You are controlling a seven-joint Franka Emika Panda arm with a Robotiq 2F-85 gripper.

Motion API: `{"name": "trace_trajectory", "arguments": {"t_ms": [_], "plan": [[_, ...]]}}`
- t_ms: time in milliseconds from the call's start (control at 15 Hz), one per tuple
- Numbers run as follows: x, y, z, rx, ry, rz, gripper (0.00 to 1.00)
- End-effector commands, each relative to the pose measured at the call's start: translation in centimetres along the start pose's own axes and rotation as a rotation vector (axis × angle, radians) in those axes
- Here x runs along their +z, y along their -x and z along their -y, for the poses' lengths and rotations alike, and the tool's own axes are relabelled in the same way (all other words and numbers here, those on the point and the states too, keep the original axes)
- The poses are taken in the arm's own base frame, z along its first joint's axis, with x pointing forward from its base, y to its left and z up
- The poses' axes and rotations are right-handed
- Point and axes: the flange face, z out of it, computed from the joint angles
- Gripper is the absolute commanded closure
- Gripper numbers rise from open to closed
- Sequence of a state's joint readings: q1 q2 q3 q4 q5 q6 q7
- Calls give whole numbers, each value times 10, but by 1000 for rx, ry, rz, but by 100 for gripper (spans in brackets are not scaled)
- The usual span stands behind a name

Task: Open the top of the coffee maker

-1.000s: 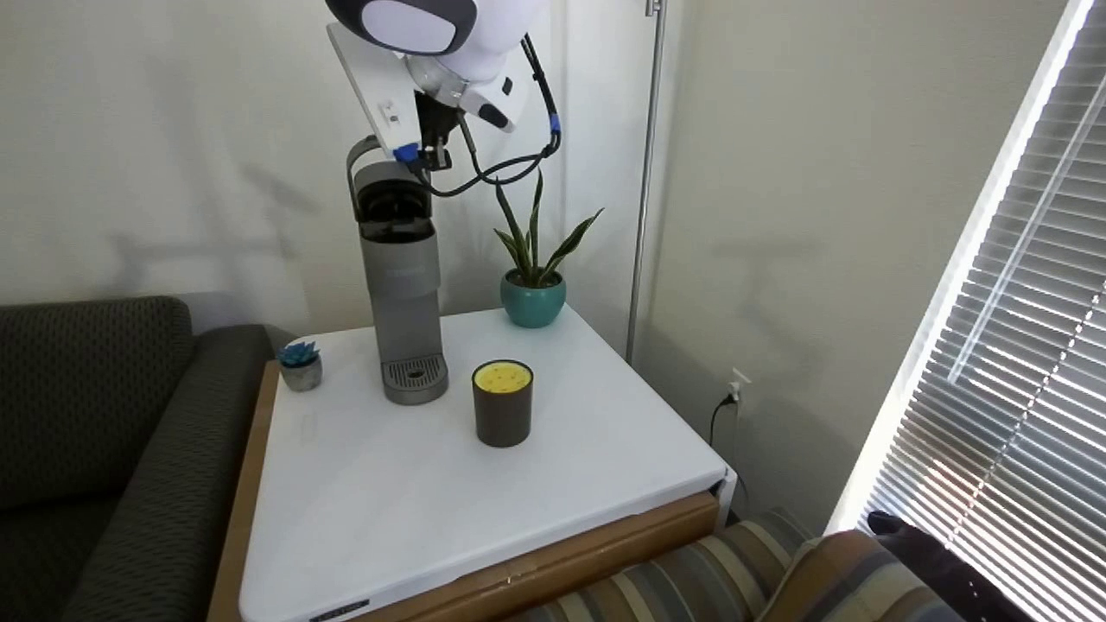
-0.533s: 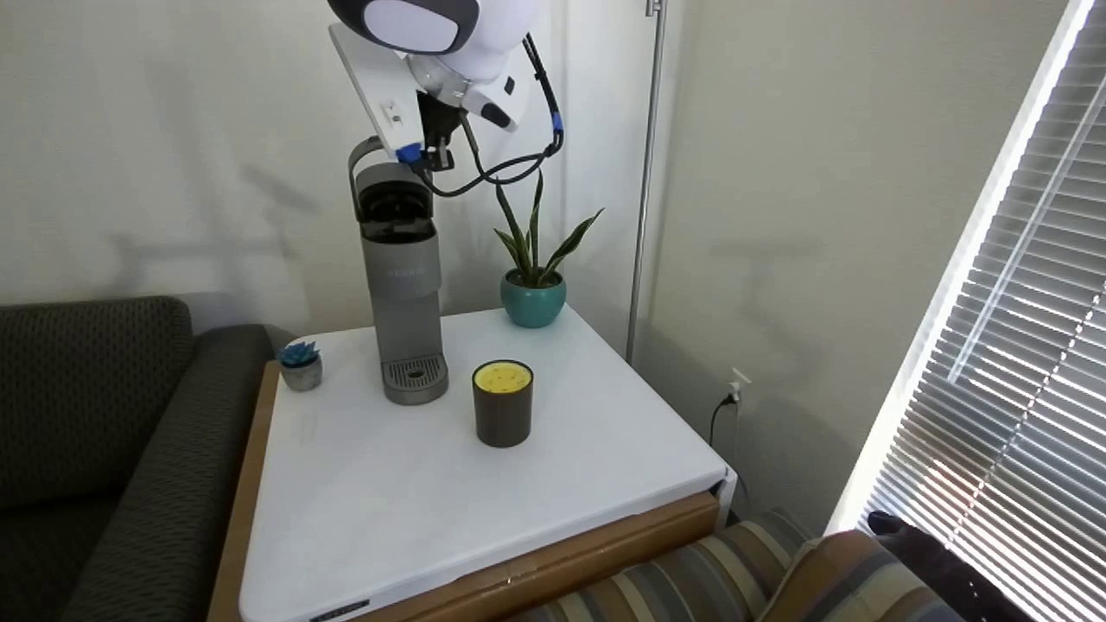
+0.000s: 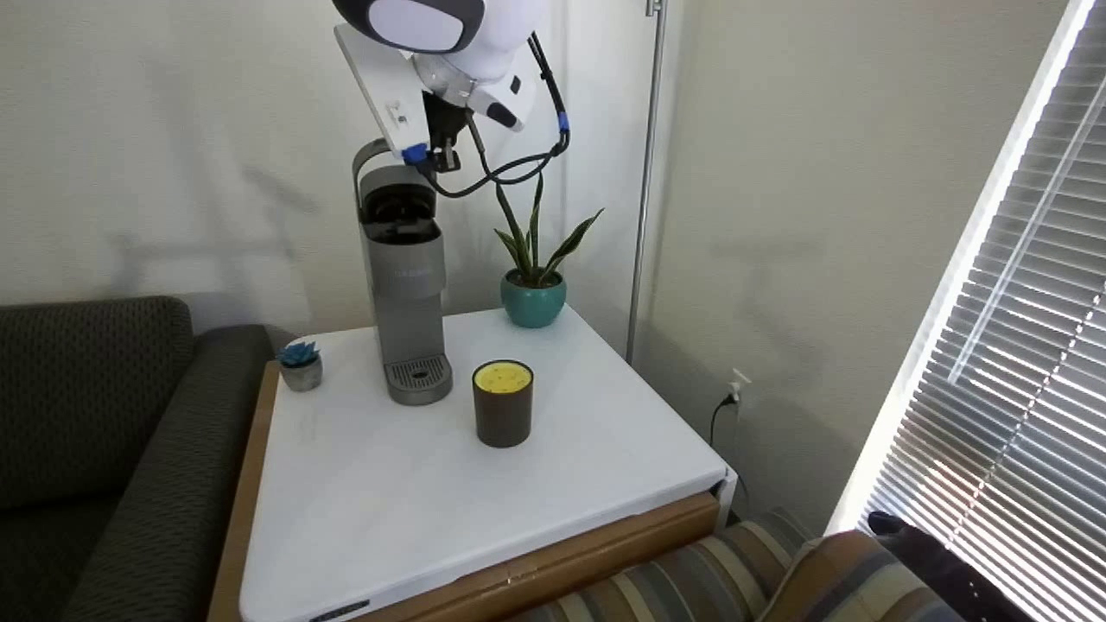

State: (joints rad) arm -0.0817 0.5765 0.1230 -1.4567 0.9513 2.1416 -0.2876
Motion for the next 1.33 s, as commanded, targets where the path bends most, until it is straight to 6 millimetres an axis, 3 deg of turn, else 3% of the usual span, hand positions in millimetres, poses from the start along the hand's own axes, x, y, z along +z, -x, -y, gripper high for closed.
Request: {"name": "trace_trajectory", "arguments": {"t_ms": [0,467,867,1267], "plan": [[-34,4,5,17,38,-33,100],[-81,4,22,44,96,-96,100],[-94,9,30,76,163,-102,100],[-99,13,27,177,437,-75,100]]}}
